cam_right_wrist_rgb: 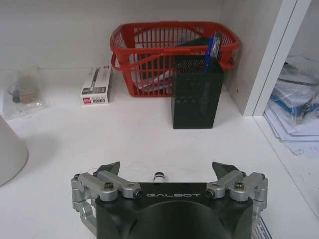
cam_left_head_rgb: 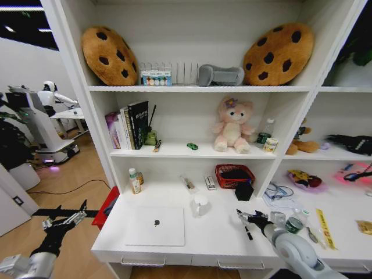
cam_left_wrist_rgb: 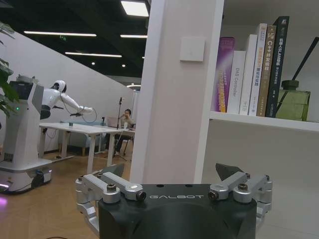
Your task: Organize the objects on the table.
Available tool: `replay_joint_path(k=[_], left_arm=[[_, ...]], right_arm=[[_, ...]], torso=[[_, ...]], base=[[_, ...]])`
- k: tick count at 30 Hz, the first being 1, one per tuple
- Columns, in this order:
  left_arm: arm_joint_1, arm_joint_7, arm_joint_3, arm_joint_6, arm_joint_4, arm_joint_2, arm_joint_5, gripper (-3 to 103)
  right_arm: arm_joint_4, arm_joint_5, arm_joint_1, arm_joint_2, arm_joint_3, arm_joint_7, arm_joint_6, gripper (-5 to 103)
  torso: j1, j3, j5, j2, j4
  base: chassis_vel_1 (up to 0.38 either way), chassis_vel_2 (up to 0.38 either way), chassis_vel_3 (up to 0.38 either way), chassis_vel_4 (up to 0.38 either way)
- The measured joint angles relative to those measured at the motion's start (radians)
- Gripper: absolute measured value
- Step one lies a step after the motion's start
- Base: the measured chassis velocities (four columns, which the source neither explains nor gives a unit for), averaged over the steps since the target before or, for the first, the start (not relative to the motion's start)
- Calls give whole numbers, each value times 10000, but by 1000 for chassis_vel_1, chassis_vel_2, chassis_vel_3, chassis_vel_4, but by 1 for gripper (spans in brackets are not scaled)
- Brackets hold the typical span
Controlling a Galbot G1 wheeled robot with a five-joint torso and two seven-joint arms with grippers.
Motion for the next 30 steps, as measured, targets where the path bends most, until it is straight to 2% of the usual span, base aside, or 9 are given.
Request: replay_joint_path(k=[8, 18, 21, 22, 23, 24, 26, 27, 30], left_arm=[[0, 0, 0, 0, 0, 0, 0, 100], [0, 0, 0, 0, 0, 1, 0, 100], [0, 0, 0, 0, 0, 0, 0, 100], [0, 0, 0, 0, 0, 0, 0, 100], [0, 0, 0, 0, 0, 0, 0, 100], [0, 0, 0, 0, 0, 0, 0, 100], [0, 0, 0, 0, 0, 0, 0, 100], [0, 0, 0, 0, 0, 0, 0, 100], [0, 0, 0, 0, 0, 0, 0, 100]], right_arm=[[-737, 78, 702, 14, -683, -3, -101, 100], [-1170, 70, 1061, 184, -1022, -6, -48, 102], [-1240, 22, 980, 226, -1046, -9, -36, 90], [-1240, 22, 980, 226, -1046, -9, -36, 90], [-1249, 6, 964, 231, -1053, -9, -34, 84], [-1251, -9, 955, 234, -1058, -9, -28, 84], [-1253, -37, 927, 248, -1067, -4, -14, 73], [-1253, -37, 927, 248, -1067, -4, -14, 73], [-1264, -60, 911, 288, -1072, 6, 1, 57]], torso=[[0, 0, 2, 0, -1], [0, -1, 0, 0, 0], [0, -1, -1, 0, -1], [0, -1, -1, 0, -1], [0, -1, -1, 0, -1], [0, -1, -1, 0, -1], [0, -2, -4, 0, 0], [0, -2, -4, 0, 0], [-1, -3, -5, 1, -1]], base=[[0, 0, 0, 0], [0, 0, 0, 0], [0, 0, 0, 0], [0, 0, 0, 0], [0, 0, 0, 0], [0, 0, 0, 0], [0, 0, 0, 0], [0, 0, 0, 0], [0, 0, 0, 0]])
